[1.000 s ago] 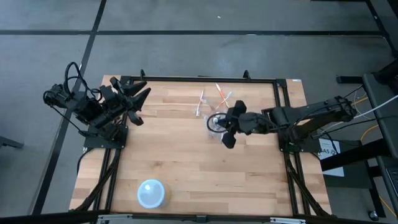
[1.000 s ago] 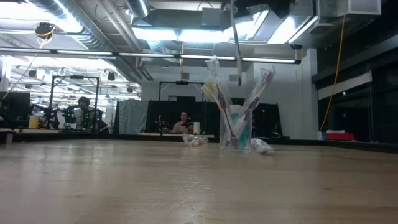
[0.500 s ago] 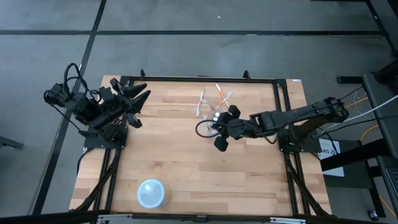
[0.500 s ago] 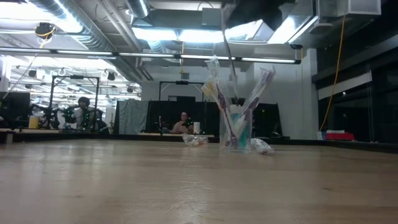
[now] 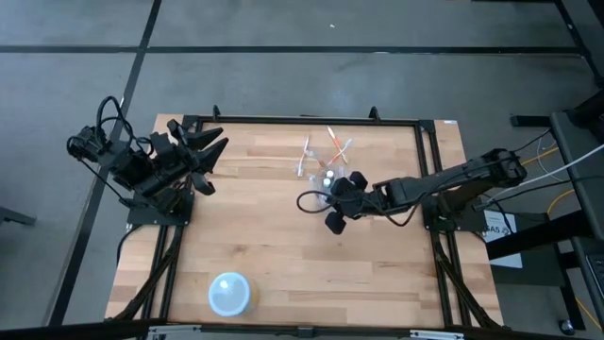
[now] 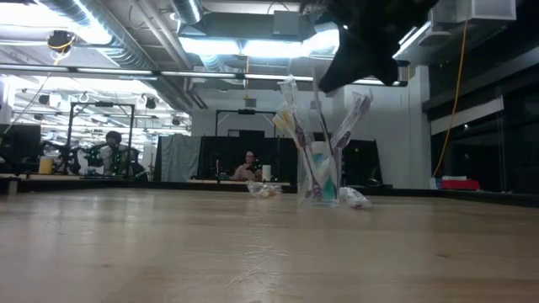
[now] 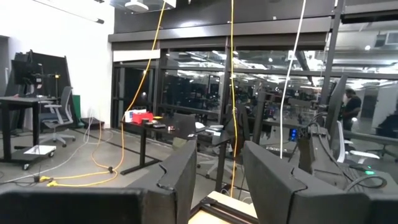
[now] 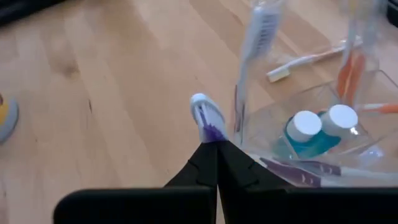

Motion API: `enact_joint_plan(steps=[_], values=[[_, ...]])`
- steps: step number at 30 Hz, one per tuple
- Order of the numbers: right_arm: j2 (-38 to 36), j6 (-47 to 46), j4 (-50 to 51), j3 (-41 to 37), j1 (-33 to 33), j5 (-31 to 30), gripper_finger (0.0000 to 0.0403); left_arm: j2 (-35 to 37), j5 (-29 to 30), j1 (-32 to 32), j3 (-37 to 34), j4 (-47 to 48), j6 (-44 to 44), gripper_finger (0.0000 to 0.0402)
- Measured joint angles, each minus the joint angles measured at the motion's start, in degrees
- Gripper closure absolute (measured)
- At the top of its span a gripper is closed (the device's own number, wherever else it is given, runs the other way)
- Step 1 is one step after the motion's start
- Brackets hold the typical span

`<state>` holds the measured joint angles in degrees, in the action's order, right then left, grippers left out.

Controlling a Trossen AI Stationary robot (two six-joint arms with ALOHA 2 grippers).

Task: Pick & Place toothbrushing station
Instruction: Put the purple toothbrush into the transparent organizer

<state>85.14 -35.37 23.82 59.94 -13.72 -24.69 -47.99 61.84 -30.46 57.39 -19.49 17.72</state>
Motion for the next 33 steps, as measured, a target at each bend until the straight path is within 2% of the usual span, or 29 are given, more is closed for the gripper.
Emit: enact_joint_plan(steps=[3,7,13,15,18,21,25,29,33], values=[[0.0,-4.5,1.2,-0.4,1.0,-1.5,0.0388,0.0,0.0,0.0,0.0,0.0,0.0,0.0274],[0.0,-10.7,3.4,-2.4,3.1,-0.3,0.0349,0.0,-0.3,0.0,0.0,0.0,0.0,0.0274],[-2.1,-10.7,-0.4,-2.9,2.8,1.4,0.0292,0.0,-1.0,-0.4,0.0,0.0,-0.2,0.0274],[-4.3,-10.4,-2.9,-2.9,1.6,-0.5,0.0282,0.0,-1.0,-0.8,0.0,0.0,-0.1,0.0274],[-9.1,-12.5,-1.6,-2.9,-1.0,-6.6,0.0276,0.0,-0.3,-1.0,0.0,0.2,0.0,0.0274],[-14.2,-20.5,7.4,-2.8,-3.9,-12.4,0.0281,0.0,0.2,-1.0,0.0,0.4,0.8,0.0274],[-17.8,-39.0,26.6,-2.8,-7.8,-14.3,0.0296,0.0,2.4,-1.0,0.0,1.3,1.9,0.0274],[-17.2,-50.4,36.8,-2.9,-8.0,-11.1,0.0310,0.0,4.1,-1.0,0.0,2.4,3.0,0.0274],[-14.9,-55.6,45.4,-4.2,-2.0,-3.0,0.0318,0.0,4.7,-0.9,0.0,2.8,3.1,0.0274]])
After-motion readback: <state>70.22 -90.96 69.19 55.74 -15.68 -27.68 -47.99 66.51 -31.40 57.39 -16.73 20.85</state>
